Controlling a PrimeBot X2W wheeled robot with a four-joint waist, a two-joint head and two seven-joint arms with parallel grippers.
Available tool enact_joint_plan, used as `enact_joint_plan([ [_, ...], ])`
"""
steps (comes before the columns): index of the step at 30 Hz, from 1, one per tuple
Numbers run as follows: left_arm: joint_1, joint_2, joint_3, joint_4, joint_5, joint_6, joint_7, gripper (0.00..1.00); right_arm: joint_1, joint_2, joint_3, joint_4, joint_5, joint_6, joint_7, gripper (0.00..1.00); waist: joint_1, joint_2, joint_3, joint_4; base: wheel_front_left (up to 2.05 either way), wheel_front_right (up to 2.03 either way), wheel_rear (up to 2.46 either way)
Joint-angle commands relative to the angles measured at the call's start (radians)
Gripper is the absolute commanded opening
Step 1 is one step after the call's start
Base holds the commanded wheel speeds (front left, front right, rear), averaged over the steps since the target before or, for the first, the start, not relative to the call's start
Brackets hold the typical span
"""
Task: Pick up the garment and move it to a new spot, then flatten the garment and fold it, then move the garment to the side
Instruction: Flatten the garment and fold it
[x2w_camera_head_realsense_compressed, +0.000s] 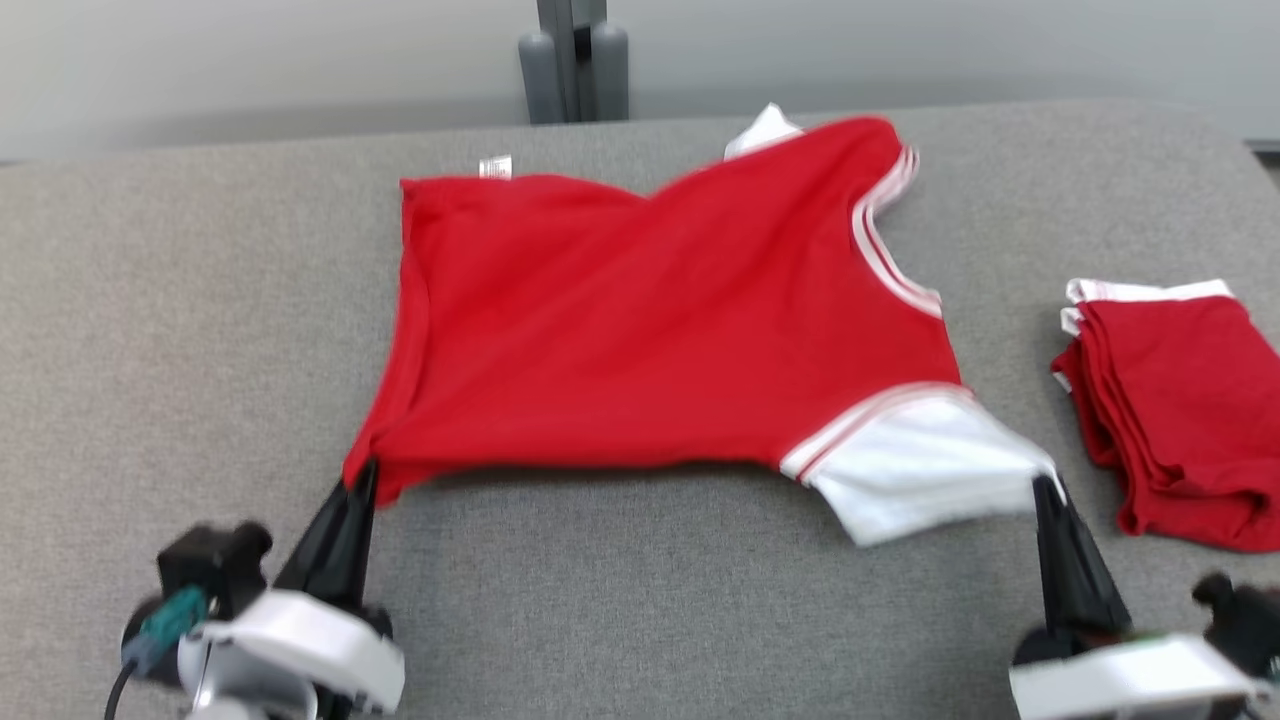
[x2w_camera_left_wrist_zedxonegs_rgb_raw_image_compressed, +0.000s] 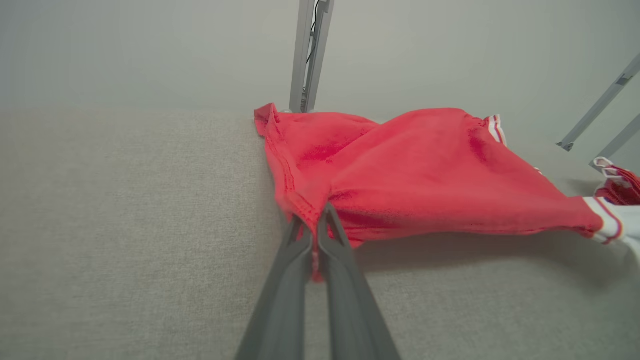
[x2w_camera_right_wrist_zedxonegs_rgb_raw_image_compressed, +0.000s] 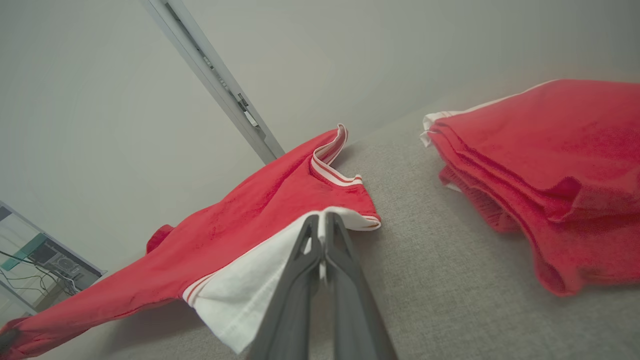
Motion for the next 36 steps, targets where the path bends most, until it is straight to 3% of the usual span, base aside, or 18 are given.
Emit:
enact_joint_plan([
  [1,0.008,0.004,0.007,-0.008,-0.010,0.005,0.001,0.00,0.010,-0.002,-0.005,-0.008,-0.002,0.001,0.004,0.00,-0.0001,-0.0001,-0.021,-0.003,0.00,0.00,0.00],
  [11,0.268,0.056,0.045,-0.229,-0.044,0.120,0.137,0.00,0.283,0.018,-0.041,-0.157,-0.018,0.000,0.143,0.00,-0.0001,-0.0001,-0.073,-0.004,0.00,0.00,0.00],
  [20,0.362,0.088,0.050,-0.345,-0.058,0.176,0.236,0.00,0.358,0.018,-0.053,-0.233,-0.018,0.000,0.185,0.00,-0.0001,-0.0001,-0.066,-0.008,0.00,0.00,0.00],
  [31,0.219,0.107,0.034,-0.338,-0.083,0.138,0.309,0.00,0.159,0.018,-0.106,-0.251,-0.109,0.000,0.258,0.00,-0.0001,-0.0001,-0.012,0.006,0.00,0.00,0.00],
  [36,0.116,0.078,0.025,-0.276,-0.094,0.120,0.307,0.00,0.019,0.013,-0.106,-0.218,-0.162,0.001,0.295,0.00,-0.0001,-0.0001,0.050,0.018,0.00,0.00,0.00],
])
